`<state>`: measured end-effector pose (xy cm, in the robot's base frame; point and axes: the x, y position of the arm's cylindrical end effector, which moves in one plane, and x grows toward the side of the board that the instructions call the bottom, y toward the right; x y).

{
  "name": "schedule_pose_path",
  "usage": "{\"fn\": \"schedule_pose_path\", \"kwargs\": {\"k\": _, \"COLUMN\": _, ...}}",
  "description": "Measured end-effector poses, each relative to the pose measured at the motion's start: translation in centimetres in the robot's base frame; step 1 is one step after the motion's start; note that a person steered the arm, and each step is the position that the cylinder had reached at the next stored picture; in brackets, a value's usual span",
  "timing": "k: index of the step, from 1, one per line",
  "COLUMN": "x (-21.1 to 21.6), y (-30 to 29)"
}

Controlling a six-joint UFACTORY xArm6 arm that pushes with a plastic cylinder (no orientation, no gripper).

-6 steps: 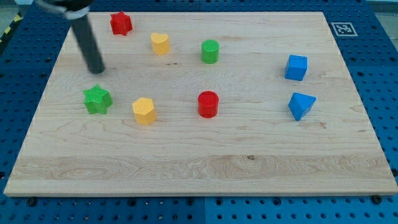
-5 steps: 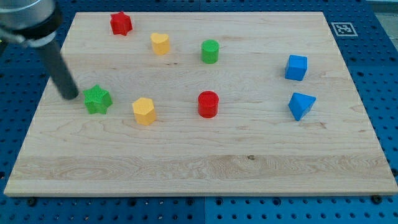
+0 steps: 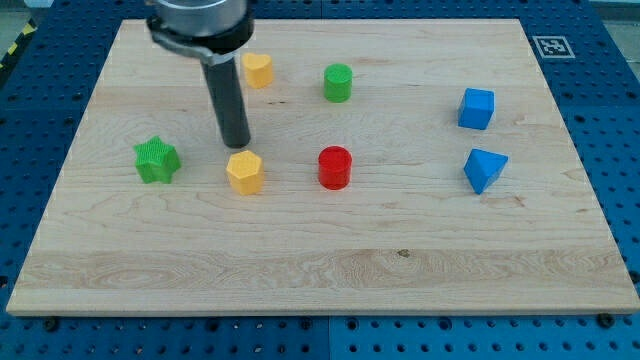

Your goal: Push the yellow hexagon diagonal to the red circle

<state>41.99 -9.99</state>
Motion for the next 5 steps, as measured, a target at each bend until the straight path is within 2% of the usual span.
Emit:
{"fn": "schedule_pose_path", "kwargs": {"k": 3, "x": 9.8, "y": -0.9}}
{"fn": "schedule_pose_path", "kwargs": {"k": 5, "x": 11.8, "y": 0.0}}
